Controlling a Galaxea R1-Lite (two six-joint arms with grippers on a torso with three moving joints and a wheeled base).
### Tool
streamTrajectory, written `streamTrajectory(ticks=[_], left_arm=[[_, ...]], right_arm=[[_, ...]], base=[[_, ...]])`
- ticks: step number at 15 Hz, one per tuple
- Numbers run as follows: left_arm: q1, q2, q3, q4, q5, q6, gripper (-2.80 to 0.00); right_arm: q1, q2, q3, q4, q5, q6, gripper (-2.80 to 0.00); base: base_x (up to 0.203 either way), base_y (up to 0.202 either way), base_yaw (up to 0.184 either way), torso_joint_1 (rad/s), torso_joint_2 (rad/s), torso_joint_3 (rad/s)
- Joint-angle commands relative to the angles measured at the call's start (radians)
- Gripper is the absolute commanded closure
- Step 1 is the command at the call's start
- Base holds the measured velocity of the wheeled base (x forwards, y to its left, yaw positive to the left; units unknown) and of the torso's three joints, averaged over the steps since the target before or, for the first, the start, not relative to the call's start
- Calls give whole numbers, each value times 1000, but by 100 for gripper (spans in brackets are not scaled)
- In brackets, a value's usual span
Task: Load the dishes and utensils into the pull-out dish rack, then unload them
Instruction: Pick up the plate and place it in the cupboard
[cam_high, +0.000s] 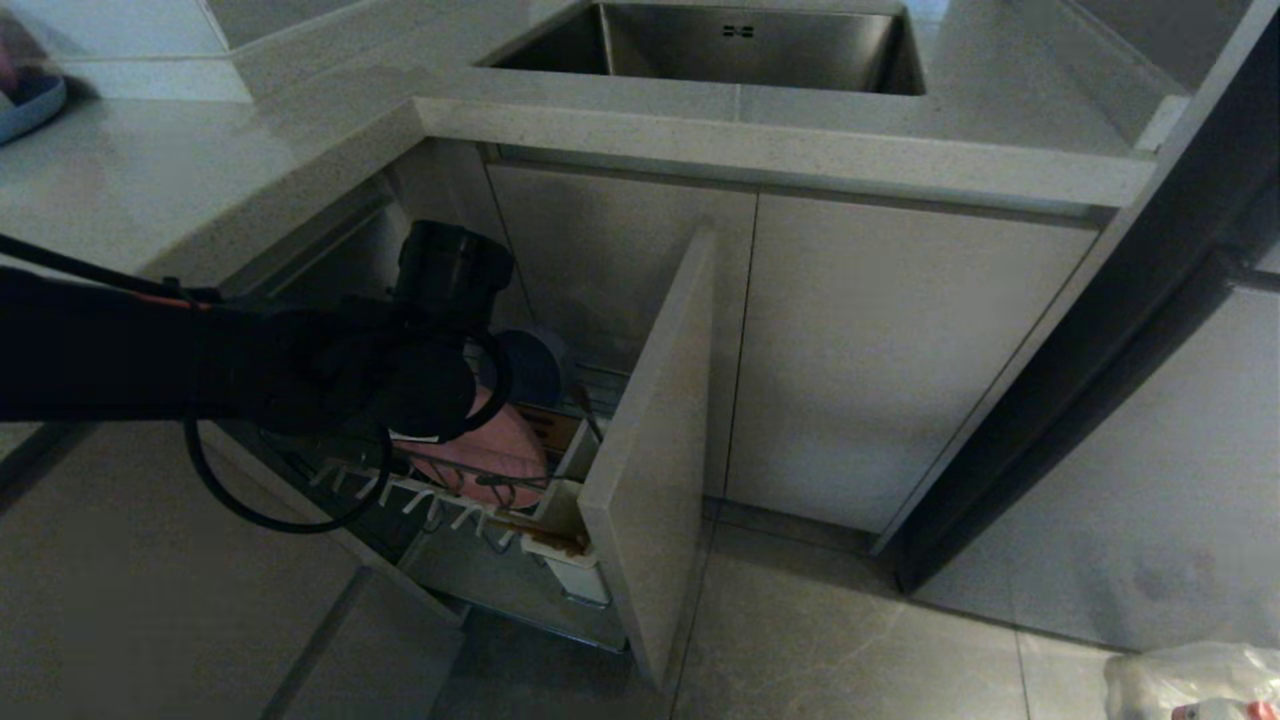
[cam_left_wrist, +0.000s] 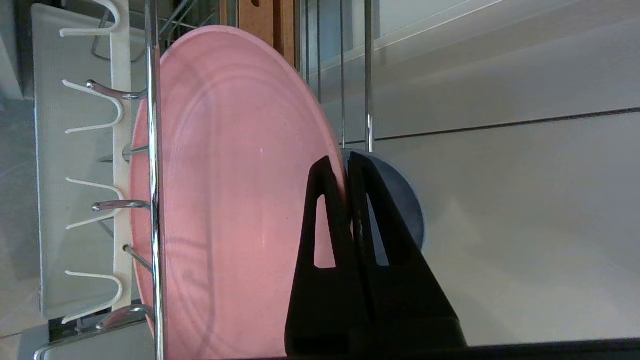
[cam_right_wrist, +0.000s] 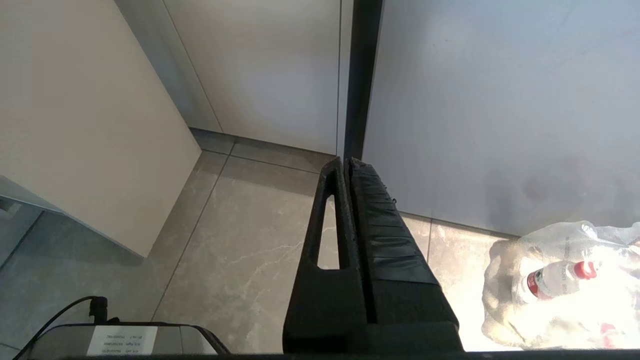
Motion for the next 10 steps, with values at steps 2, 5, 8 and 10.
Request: streamTrajectory(ticks=[2, 5, 8, 10], left_arm=[[0, -5, -3, 5, 4, -8, -48], [0, -6, -7, 34, 6, -8, -280], [-1, -11, -9, 41, 9, -7, -280], [-2, -14, -10, 49, 12, -5, -280]], right_arm=[[0, 0, 0, 0, 0, 0, 0], [0, 0, 0, 0, 0, 0, 0], [0, 1, 0, 0, 0, 0, 0], [0, 0, 0, 0, 0, 0, 0]], base=[[0, 0, 0, 0, 0, 0], [0, 0, 0, 0, 0, 0], [0, 0, 0, 0, 0, 0], [0, 0, 0, 0, 0, 0]])
